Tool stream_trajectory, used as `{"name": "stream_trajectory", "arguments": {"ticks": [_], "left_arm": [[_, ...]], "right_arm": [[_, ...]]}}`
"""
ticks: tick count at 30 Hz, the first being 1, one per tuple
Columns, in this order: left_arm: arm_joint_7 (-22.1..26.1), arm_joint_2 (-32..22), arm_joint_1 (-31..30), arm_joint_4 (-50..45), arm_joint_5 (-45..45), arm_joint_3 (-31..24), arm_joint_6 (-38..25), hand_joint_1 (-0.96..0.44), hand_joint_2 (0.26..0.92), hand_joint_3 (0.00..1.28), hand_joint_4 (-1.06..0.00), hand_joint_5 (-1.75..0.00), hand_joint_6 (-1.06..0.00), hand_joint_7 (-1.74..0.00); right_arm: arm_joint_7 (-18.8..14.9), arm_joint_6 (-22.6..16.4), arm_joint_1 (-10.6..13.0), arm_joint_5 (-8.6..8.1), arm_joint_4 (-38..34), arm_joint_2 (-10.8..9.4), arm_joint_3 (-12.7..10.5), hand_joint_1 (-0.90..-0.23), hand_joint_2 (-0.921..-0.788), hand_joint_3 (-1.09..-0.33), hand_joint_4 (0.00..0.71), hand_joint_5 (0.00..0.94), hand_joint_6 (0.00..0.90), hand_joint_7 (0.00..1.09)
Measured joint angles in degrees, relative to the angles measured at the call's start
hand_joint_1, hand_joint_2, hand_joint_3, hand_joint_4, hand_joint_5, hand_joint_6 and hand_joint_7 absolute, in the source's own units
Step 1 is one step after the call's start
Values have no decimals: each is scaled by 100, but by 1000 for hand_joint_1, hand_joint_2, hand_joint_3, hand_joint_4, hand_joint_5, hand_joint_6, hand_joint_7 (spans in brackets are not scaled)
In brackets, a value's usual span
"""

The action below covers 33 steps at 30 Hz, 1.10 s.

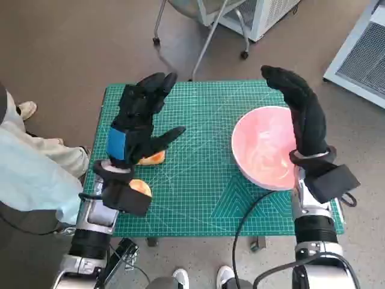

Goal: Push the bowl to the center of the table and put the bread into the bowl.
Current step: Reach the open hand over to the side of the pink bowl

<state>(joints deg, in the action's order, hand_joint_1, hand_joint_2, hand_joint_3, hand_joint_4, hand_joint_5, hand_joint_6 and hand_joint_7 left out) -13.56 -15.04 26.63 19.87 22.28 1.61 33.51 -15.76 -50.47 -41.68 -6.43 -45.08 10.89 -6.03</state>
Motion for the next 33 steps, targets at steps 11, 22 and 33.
{"name": "stream_trajectory", "arguments": {"ticks": [11,22,33], "left_arm": [[0,0,-4,1,-3,-1,0,81,921,134,-313,-149,-181,-691],[0,0,-3,102,-5,0,34,82,921,135,-313,-148,-183,-691],[0,-4,-3,135,-6,-4,63,77,921,138,-314,-148,-182,-689]], "right_arm": [[5,-1,0,8,4,0,-1,-566,-921,-833,303,52,-1,842],[38,-12,0,33,-13,4,-14,-563,-921,-828,303,51,-1,840],[-78,-101,-53,-230,-640,298,-402,-581,-921,-749,339,33,71,720]]}}
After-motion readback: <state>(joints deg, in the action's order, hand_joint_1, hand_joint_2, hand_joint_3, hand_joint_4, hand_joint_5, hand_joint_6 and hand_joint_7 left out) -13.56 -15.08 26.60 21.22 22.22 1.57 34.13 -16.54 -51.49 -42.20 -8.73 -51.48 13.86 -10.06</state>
